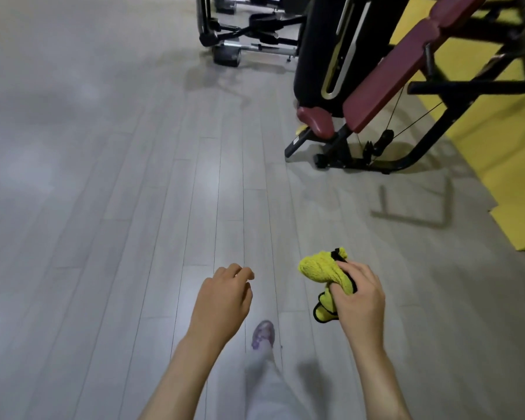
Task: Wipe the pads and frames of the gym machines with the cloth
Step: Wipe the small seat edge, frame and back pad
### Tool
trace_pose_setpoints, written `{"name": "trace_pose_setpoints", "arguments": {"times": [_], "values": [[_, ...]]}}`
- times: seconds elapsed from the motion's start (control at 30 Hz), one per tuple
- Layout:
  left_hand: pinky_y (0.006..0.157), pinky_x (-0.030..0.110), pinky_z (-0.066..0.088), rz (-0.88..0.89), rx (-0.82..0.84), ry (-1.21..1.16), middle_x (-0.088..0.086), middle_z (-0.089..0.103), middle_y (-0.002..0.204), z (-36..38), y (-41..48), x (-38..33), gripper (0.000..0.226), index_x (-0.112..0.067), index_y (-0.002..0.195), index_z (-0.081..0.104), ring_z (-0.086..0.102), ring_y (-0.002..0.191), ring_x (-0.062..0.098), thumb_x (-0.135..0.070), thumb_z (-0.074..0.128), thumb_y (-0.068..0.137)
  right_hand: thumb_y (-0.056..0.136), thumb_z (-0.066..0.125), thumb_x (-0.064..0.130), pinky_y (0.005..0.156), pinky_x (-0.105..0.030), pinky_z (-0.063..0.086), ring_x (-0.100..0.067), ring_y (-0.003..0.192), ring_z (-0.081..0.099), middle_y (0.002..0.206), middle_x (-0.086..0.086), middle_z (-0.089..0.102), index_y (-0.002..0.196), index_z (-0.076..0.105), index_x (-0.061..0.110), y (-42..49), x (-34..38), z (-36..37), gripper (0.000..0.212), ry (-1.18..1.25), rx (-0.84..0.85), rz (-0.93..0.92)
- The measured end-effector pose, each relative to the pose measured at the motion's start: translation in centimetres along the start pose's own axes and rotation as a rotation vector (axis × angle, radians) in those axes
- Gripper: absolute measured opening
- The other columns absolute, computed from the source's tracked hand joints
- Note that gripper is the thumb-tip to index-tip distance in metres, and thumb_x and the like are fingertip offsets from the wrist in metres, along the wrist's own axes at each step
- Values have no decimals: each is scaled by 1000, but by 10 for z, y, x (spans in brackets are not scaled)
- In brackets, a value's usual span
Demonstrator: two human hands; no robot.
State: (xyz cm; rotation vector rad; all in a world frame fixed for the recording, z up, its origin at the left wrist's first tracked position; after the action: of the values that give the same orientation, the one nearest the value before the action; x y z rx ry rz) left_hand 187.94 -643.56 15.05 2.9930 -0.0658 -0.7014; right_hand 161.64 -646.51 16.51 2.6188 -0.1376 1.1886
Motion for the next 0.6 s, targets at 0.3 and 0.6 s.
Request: {"name": "trace_pose_setpoints", "arguments": {"times": [0.3,0.6], "values": [[65,38,52,-2,-8,64,-6,67,106,-8,256,48,19,-21,110,69,63,86,21,-15,65,93,74,71,-4,89,-32,48,-22,106,61,113,14,65,112,76,27,243,5,119,49,36,121,-7],[64,37,53,-85,-18,84,-7,67,105,-28,467,115,19,-22,111,68,62,85,20,-18,65,93,72,58,19,91,-42,53,-17,108,63,112,19,64,109,75,32,446,45,217,43,122,196,15]]}}
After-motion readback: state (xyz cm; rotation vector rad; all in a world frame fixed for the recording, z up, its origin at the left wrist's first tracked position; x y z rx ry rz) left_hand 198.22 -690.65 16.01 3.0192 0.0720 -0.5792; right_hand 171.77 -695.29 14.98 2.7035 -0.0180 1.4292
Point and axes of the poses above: each hand's wrist, its own y-axis towards the middle knuckle, its own z-axis out of the palm, x = y × z, the point moved 4 cm from there along y, towards the middle knuckle
